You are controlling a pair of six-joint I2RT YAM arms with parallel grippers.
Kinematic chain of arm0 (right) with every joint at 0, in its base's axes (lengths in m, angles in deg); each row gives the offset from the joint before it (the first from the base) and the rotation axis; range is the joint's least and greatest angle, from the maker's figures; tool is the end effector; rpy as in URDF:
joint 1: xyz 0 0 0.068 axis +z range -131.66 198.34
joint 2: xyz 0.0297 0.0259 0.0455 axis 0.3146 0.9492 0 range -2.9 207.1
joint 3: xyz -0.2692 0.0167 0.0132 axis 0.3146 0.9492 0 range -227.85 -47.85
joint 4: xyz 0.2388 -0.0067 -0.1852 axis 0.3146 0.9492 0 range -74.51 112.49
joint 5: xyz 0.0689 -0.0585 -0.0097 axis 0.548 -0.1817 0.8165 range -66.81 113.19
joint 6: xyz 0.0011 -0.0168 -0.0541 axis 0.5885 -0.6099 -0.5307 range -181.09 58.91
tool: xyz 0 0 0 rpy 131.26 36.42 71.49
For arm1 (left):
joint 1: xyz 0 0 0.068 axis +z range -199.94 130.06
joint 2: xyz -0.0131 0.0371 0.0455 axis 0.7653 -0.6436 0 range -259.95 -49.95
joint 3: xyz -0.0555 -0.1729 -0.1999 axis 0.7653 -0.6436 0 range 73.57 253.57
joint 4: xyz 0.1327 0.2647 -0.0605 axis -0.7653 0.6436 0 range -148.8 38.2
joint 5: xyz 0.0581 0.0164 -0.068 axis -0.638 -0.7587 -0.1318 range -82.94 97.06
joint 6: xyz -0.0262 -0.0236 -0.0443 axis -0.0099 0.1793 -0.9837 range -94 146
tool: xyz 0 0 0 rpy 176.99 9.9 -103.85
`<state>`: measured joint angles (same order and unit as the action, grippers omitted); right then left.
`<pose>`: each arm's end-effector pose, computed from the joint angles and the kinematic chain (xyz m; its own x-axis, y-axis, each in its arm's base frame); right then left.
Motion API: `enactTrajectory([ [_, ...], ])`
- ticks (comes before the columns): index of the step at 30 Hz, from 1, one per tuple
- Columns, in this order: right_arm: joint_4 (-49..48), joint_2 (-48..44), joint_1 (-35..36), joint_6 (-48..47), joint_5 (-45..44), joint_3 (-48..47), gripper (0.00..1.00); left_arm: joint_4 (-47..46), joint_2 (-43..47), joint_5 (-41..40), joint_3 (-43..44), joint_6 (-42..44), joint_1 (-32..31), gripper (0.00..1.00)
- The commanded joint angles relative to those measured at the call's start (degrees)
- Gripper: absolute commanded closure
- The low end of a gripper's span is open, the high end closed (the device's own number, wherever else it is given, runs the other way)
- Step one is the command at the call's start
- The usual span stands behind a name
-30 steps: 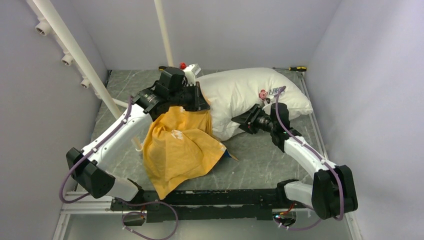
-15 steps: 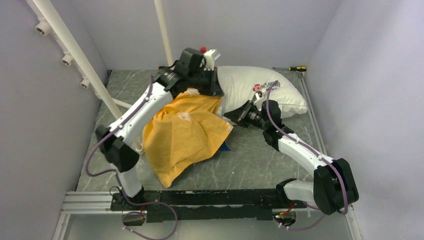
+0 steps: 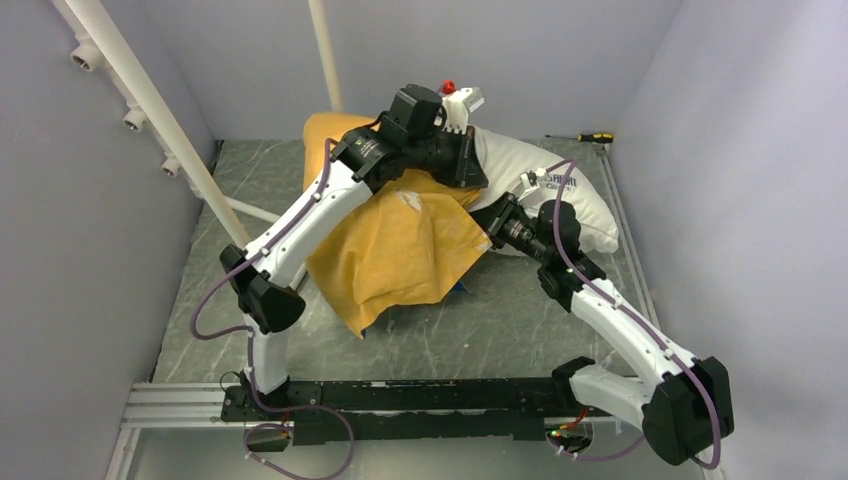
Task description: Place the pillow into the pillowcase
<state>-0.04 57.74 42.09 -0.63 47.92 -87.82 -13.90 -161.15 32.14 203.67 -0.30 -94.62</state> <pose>0.2609 0.1329 0.2856 -0.6905 0.5595 -0.4583 -0.2970 0.3585 0.8850 0.3198 -0.3399 0.4589 -0.6817 0.1097 -0.7233 0.6756 0.4738 -0.5649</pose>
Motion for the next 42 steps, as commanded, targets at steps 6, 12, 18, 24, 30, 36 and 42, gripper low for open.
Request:
enactTrajectory([
  [6,10.2,-7.7,2.2,-13.0,-5.9,-7.2,1.00,-0.4,6.6,-4.4,-13.1,1.8,0.5,0.76],
  [12,8.4,-3.7,2.2,-13.4,-4.2,-4.4,1.00,5.7,4.2,-7.3,-4.4,4.5,0.3,0.14],
  [18,9.1,-1.2,2.2,-13.1,-3.1,-5.1,1.00,13.1,12.4,-21.3,-3.1,8.1,-0.5,0.01],
  [24,9.3,1.7,2.1,-12.4,-1.6,-6.8,1.00,20.6,17.9,-35.1,-5.8,12.6,-6.0,0.00],
  [30,8.8,4.4,2.1,-12.3,0.0,-8.6,1.00,24.9,19.3,-40.9,-5.8,14.1,-11.3,0.01],
  [36,8.3,6.1,2.1,-12.3,1.0,-9.7,1.00,30.1,15.2,-44.7,-8.3,14.1,-19.1,0.01],
  [42,8.1,6.5,2.0,-12.1,1.3,-9.2,1.00,34.8,9.4,-53.9,-6.2,11.6,-22.7,0.27],
])
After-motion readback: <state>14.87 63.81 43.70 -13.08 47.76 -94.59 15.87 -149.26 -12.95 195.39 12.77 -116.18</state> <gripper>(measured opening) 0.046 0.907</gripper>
